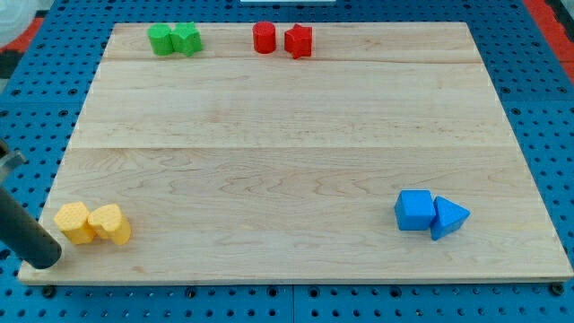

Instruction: Slide the yellow heart to the center of board

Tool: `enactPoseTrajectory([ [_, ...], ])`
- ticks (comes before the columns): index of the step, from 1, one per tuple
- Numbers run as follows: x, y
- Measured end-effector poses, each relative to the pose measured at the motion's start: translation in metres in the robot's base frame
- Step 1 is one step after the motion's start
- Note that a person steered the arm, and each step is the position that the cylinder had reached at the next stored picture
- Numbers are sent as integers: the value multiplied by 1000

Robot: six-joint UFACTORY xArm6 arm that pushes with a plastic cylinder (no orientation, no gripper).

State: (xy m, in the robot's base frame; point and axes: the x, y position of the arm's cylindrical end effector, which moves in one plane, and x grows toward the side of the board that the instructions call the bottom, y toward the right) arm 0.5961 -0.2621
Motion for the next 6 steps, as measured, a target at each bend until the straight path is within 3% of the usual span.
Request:
enactPoseTrajectory([
  [2,-27,86],
  [3,-45,94],
  [4,-100,106],
  [6,-167,160],
])
